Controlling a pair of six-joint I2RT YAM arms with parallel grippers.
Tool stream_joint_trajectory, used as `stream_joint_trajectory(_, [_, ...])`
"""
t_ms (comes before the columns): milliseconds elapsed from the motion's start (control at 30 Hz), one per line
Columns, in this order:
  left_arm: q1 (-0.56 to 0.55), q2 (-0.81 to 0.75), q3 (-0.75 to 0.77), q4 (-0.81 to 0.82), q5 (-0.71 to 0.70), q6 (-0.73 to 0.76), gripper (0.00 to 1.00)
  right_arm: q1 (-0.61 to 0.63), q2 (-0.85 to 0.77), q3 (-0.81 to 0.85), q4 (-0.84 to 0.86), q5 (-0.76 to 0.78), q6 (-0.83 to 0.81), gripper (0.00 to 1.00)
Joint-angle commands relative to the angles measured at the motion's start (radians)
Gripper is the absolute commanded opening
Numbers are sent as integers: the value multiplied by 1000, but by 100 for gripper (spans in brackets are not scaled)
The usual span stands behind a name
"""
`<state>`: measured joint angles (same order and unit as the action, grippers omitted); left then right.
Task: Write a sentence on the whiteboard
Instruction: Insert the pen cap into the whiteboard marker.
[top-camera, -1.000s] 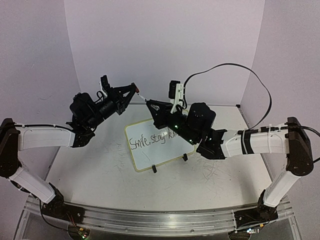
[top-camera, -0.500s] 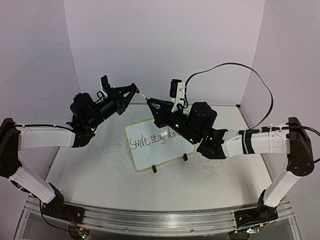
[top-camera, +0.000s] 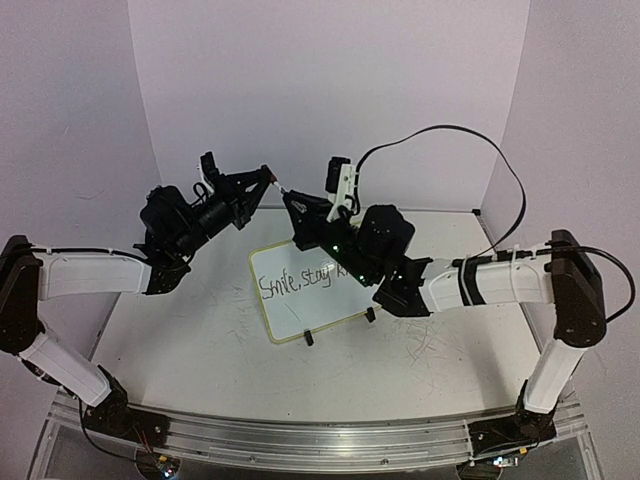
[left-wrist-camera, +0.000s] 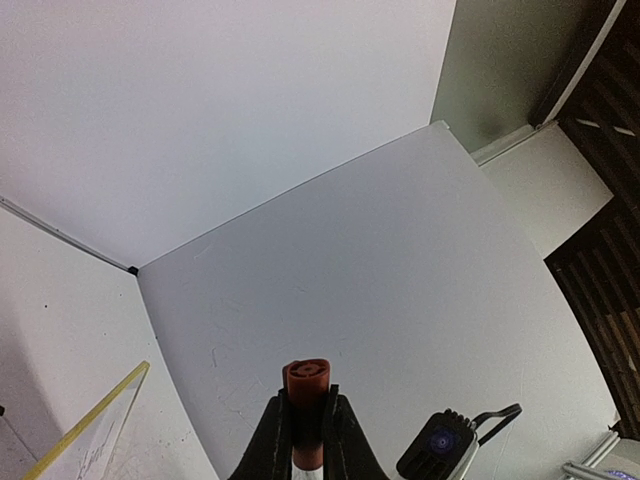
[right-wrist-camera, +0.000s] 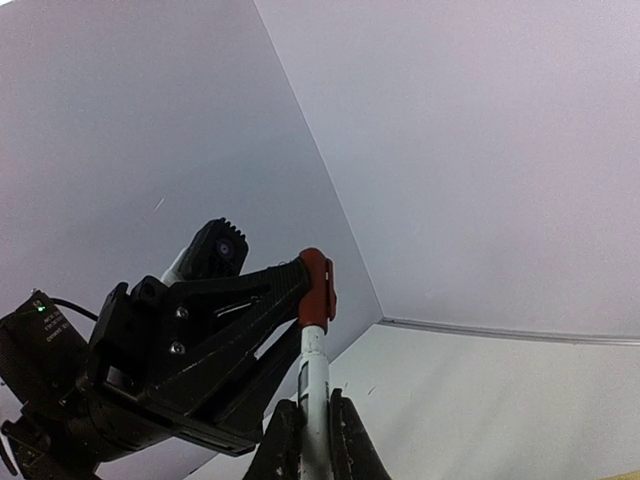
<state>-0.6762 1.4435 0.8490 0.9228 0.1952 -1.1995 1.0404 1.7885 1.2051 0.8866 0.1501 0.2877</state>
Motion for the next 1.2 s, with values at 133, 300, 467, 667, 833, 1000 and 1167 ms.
stream_joint_trajectory(133, [-14,19,34,72,28,-28,0,63,216,193,268,265,-259,0])
stream_joint_trajectory(300, [-21,19,9,72,13,-36,0,77,369,353,383,347,-459,0])
stream_joint_trajectory(467, [-38,2,-24,72,8,7,0,52,332,397,249,206,-391,0])
stream_joint_trajectory(667, [-52,-18,-64,71,31,30,0,-39,237,359,138,-133,-115,0])
stream_joint_trajectory(833, [-92,-19,-80,72,13,54,0,-67,255,435,118,-295,-7,0])
stream_joint_trajectory(1000, [-106,-23,-78,71,-15,81,0,-40,272,485,20,-199,-115,0])
stream_joint_trajectory(1167, [-91,-56,-58,0,-55,135,12,-36,162,330,18,-51,-251,0])
